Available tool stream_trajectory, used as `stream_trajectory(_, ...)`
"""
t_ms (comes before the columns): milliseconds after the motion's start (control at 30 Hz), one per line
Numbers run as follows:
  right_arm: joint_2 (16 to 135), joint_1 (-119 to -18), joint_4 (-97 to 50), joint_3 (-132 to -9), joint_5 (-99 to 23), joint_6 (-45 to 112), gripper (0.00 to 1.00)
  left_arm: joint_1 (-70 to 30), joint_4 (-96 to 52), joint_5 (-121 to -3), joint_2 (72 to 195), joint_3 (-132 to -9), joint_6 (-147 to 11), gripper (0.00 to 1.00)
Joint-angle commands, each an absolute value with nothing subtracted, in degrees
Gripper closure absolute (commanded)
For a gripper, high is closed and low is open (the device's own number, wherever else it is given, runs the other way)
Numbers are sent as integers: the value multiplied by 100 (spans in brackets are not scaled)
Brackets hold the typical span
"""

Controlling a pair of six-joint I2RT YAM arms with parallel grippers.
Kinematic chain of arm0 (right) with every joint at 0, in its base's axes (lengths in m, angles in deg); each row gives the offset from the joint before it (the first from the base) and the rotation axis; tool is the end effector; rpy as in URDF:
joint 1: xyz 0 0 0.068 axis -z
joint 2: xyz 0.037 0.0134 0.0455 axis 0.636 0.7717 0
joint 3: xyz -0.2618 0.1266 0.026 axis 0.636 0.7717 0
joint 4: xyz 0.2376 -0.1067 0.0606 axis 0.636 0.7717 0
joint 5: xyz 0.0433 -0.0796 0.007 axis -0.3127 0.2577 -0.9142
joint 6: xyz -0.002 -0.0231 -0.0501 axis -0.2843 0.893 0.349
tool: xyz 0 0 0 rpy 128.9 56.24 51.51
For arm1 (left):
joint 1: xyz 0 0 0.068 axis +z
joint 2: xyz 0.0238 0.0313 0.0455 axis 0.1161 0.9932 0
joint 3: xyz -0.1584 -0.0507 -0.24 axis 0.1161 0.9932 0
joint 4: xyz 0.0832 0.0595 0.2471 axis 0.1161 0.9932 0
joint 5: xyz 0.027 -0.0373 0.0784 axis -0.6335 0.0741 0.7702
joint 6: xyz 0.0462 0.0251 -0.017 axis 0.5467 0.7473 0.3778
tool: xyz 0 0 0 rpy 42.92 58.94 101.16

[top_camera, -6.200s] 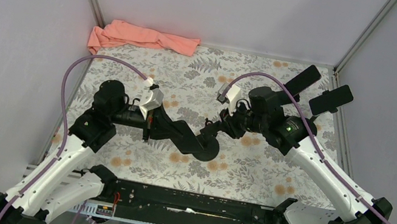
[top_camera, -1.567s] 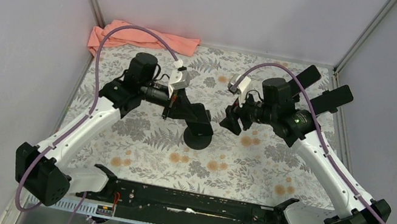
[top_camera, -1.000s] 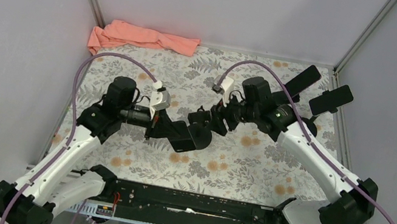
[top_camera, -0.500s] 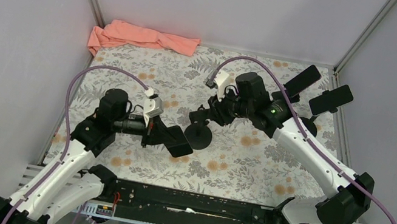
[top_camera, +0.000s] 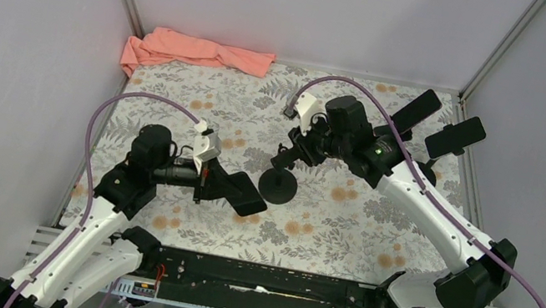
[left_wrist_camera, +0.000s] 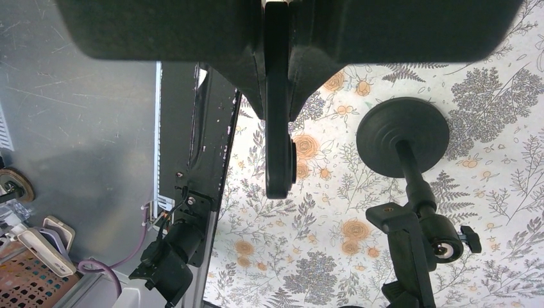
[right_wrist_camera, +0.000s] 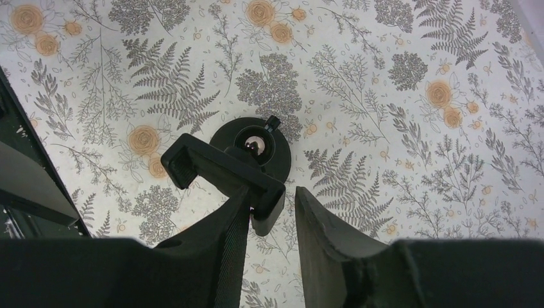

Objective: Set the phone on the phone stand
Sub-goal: Install the phone on the phone stand.

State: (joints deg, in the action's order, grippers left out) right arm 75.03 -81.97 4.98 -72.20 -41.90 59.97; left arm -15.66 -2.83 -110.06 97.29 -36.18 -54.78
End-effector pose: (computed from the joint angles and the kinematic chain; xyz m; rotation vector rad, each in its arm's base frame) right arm 0.2313 0.2217 0.3830 -1.2085 1.7714 0.4434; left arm 0.1212 -0.0837 0.3169 1.0351 1.6047 -1.1734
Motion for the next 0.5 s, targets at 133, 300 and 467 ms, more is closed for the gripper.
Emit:
stream_trajectory(133, 7040, -8212, 344, -6844, -3863, 6150, 59, -1519, -1004, -11167, 9522, -3558, -5915, 100)
stream_trajectory(300, 6916, -8212, 138, -6521, -3767, 6099, 57, -1522, -1255, -11199, 9561, -3522, -6100, 100)
stream_trajectory(467, 6900, -8212, 43, -6509, -3885, 5990, 57, -1517, -1328, -11199, 9600, -3523, -6172, 100)
